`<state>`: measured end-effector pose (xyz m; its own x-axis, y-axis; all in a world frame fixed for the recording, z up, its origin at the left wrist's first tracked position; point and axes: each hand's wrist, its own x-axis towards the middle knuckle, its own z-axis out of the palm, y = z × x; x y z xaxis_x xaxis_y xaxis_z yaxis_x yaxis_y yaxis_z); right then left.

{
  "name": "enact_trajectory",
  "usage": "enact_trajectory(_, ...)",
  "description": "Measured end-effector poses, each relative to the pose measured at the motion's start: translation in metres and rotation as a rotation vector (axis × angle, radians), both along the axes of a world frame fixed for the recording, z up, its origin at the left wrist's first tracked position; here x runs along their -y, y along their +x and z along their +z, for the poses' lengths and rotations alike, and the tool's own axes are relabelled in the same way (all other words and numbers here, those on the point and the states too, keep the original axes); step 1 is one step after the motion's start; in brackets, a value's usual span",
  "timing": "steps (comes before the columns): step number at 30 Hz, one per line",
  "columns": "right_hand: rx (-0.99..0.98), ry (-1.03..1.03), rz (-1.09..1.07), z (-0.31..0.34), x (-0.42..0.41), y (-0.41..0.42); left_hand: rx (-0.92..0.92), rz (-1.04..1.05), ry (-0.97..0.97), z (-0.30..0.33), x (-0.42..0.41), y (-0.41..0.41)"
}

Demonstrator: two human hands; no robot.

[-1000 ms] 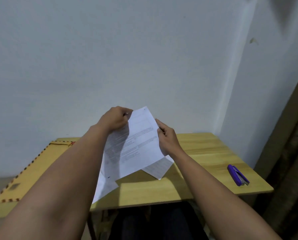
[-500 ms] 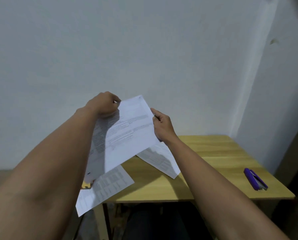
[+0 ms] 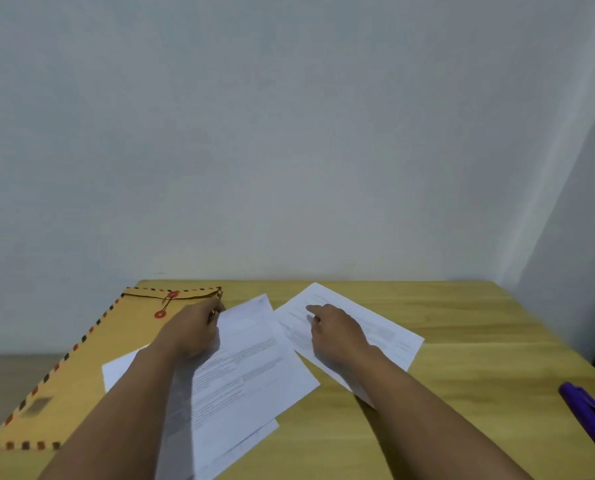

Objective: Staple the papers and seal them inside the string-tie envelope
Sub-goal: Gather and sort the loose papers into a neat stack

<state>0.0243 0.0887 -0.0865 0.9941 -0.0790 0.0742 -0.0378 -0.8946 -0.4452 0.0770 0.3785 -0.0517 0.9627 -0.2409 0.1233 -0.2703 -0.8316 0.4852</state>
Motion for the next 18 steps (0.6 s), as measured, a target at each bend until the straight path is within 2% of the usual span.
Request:
enact_trajectory(3, -0.087, -0.321, 0.032, -0.006, 0.015, 0.019, -0.002, -0.004, -0.024, -0.013, 0.001, 0.013)
enact_trajectory(8, -0.069, -0.458, -0.025, -0.009, 0.025, 0.034, -0.034, 0.006, -0.057, -0.028, -0.002, 0.025)
enact_trajectory(13, -0.056, -0.416, -0.091, 0.004, 0.031, 0.039, -0.051, -0.008, -0.066, -0.033, 0.004, 0.028)
enact_trajectory(18, -0.08, -0.308, 0.036, 0.019, 0.038, 0.06, -0.02, -0.034, -0.085, -0.034, 0.01, 0.034)
